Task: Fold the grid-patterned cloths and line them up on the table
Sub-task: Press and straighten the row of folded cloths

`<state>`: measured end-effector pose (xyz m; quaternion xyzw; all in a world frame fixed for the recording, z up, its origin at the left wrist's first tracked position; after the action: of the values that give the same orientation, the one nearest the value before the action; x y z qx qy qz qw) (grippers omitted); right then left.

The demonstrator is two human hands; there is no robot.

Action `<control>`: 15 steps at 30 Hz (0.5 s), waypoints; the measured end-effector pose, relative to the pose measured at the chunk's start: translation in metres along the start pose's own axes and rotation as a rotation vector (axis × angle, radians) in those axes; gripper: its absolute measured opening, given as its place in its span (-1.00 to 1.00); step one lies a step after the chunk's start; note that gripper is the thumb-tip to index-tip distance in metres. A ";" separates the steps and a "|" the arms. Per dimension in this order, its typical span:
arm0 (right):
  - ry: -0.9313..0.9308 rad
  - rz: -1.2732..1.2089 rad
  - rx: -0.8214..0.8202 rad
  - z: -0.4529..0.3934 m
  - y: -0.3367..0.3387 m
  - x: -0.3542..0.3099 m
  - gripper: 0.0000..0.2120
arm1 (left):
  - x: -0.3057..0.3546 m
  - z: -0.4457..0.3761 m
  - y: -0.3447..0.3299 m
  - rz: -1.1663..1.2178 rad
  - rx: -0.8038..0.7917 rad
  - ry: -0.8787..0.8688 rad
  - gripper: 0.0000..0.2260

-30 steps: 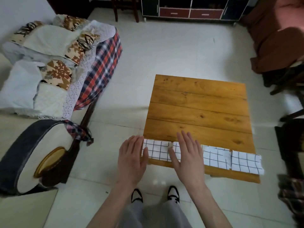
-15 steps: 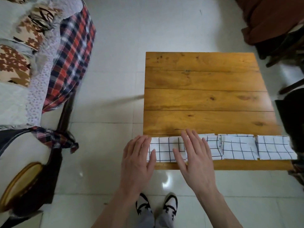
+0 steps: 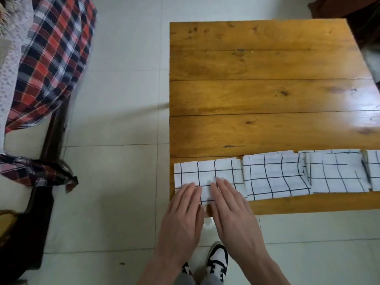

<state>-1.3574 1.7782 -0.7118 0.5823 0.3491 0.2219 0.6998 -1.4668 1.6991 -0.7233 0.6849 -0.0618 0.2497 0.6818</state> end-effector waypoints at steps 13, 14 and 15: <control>-0.062 0.004 -0.071 0.003 -0.024 -0.004 -0.51 | -0.020 0.007 0.005 0.003 -0.013 0.007 -0.60; -0.068 0.008 -0.074 0.002 -0.024 -0.005 -0.51 | -0.023 0.007 0.007 0.021 0.001 0.028 -0.61; -0.077 0.009 -0.077 0.002 -0.024 -0.006 -0.51 | -0.024 0.007 0.009 0.041 0.013 0.050 -0.62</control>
<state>-1.3623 1.7675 -0.7339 0.5648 0.3103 0.2156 0.7336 -1.4900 1.6856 -0.7255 0.6815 -0.0571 0.2811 0.6733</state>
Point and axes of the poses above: each hand's wrist, its own z-axis away from the middle knuckle, its own y-axis out of the back of the hand, x = y × z, the point moved 7 cm from there along -z, towards the middle knuckle, and after that the axes turned 5 degrees about -x, right-handed, at the moved point
